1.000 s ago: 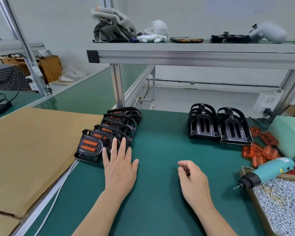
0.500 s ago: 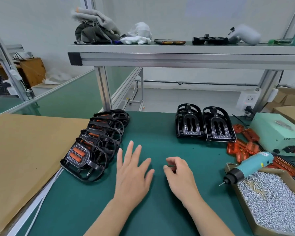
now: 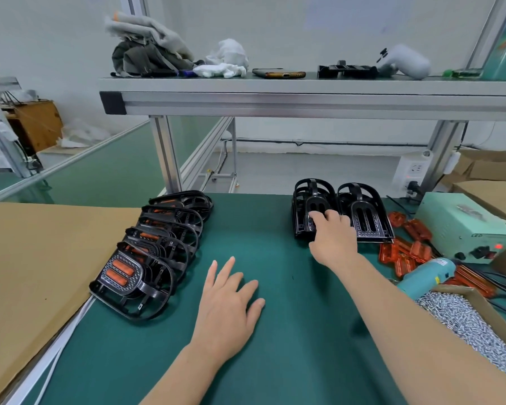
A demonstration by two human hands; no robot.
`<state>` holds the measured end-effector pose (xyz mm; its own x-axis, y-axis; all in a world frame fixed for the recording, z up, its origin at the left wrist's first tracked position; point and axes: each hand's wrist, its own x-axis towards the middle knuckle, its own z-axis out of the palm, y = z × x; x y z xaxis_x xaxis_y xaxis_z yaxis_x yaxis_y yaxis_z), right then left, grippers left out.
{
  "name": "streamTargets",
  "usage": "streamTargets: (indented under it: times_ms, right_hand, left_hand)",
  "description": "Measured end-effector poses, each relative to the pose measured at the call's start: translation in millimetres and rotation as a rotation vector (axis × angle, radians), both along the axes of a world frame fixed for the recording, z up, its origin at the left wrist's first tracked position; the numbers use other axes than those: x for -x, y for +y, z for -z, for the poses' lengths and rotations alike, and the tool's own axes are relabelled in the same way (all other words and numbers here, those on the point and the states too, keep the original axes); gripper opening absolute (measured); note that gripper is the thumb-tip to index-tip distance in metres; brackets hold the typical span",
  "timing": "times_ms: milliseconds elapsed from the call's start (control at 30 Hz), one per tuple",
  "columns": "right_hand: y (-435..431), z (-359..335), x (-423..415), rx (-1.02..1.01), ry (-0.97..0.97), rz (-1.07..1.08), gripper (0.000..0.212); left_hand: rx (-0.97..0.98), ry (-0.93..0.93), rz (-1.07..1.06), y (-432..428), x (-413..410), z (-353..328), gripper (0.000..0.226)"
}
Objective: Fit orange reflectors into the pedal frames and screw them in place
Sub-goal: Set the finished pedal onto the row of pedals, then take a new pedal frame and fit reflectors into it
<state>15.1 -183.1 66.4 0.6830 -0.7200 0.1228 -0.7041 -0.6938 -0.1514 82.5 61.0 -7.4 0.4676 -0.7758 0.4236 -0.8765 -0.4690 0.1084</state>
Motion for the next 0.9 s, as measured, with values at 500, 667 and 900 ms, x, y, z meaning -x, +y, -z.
streamTargets:
  times_ms: [500,667,900]
  right_hand:
    - [-26.3,4.0,-7.4,0.307,0.153,-0.029,0.046]
    - [-31.4,5.4,-1.0,0.250,0.084,-0.075,0.034]
    - [-22.1,-1.8,13.5,0.160,0.005,-0.139,0.030]
  left_hand:
    - [-0.039,0.057,0.002,-1.5,1.2,-3.4,0.043]
    - [-0.039,0.078,0.002,-1.1,1.8,-4.8,0.043]
    - [-0.015,0.078,0.009,-0.5,2.9,-4.8,0.038]
